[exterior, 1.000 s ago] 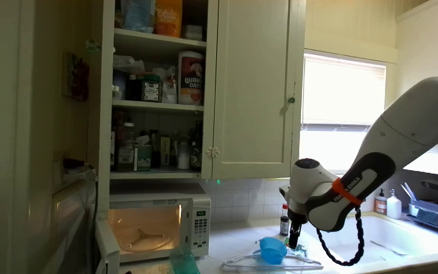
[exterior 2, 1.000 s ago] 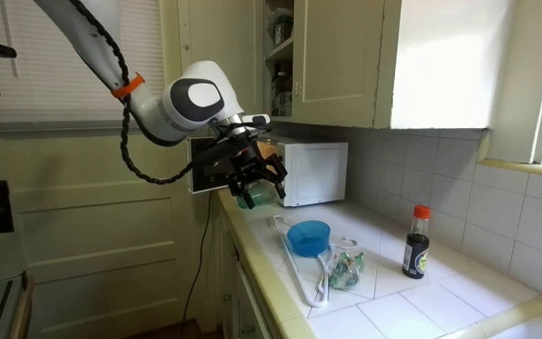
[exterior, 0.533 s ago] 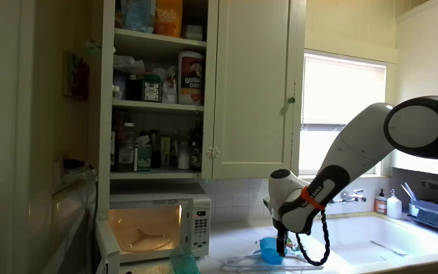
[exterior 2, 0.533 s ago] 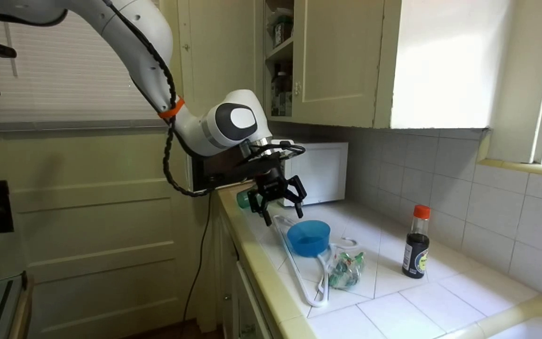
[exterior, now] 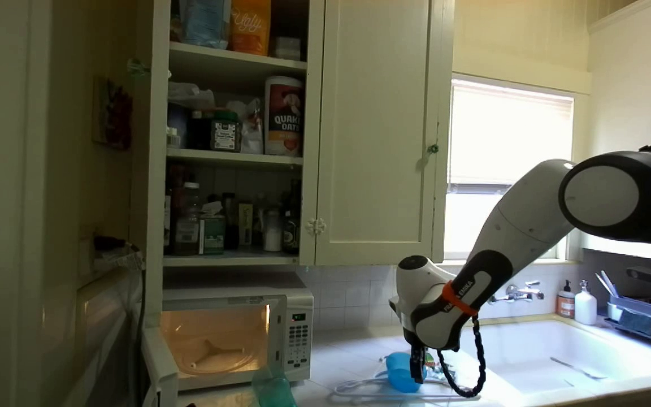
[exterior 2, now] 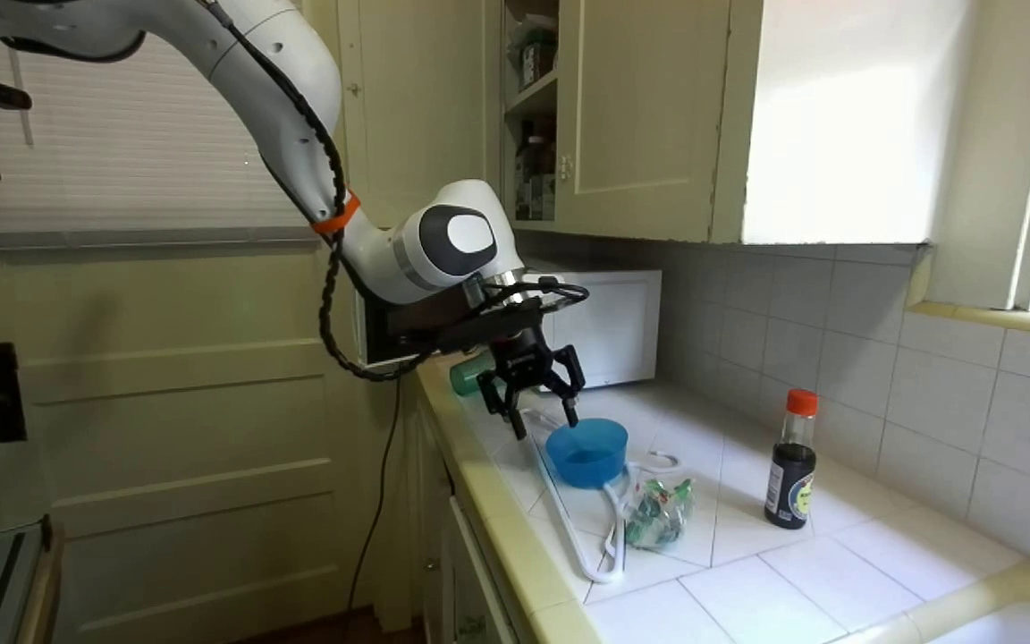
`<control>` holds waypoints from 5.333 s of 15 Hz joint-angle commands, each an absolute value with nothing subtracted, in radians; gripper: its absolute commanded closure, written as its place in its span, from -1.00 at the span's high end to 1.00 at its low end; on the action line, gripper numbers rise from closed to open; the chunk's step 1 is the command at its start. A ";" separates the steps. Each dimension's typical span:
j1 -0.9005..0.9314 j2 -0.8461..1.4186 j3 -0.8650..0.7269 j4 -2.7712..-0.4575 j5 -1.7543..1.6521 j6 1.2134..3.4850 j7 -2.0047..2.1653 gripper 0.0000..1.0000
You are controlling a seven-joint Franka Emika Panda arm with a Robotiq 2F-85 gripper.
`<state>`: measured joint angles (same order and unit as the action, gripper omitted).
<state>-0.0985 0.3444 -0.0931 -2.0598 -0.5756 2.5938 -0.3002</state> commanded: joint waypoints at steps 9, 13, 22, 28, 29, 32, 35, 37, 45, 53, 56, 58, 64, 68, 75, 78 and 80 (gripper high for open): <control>-0.063 0.554 -0.110 -1.836 -0.579 2.526 -0.341 -0.47; -0.051 0.553 -0.112 -1.836 -0.586 2.504 -0.345 -0.99; -0.040 0.270 -0.076 -2.173 -0.717 2.547 -0.492 -0.98; 0.009 -0.004 0.030 -2.399 -0.766 2.542 -0.630 -0.98; 0.023 -0.017 0.050 -2.396 -0.739 2.541 -0.677 -0.98; 0.063 -0.030 0.082 -2.376 -0.727 2.540 -0.802 -0.98; 0.091 0.019 0.098 -2.295 -0.682 2.551 -0.973 -0.98; 0.092 -0.004 0.100 -2.318 -0.679 2.530 -0.927 -0.93; 0.103 0.122 0.106 -2.194 -0.634 2.549 -0.994 -0.98; 0.123 0.449 0.225 -1.737 -0.423 2.532 -1.390 -0.98; 0.127 0.586 0.280 -1.563 -0.331 2.465 -1.573 -0.98; 0.160 0.663 0.259 -1.449 -0.337 2.387 -1.610 -0.98; 0.219 0.725 0.193 -1.346 -0.359 2.307 -1.608 -0.93; 0.227 0.732 0.179 -1.339 -0.362 2.342 -1.563 -0.98; 0.286 0.859 0.150 -1.199 -0.346 2.423 -1.278 -0.98; 0.323 0.895 0.135 -1.148 -0.365 2.392 -1.201 -0.98; 0.343 0.921 0.119 -1.107 -0.370 2.380 -1.149 -0.98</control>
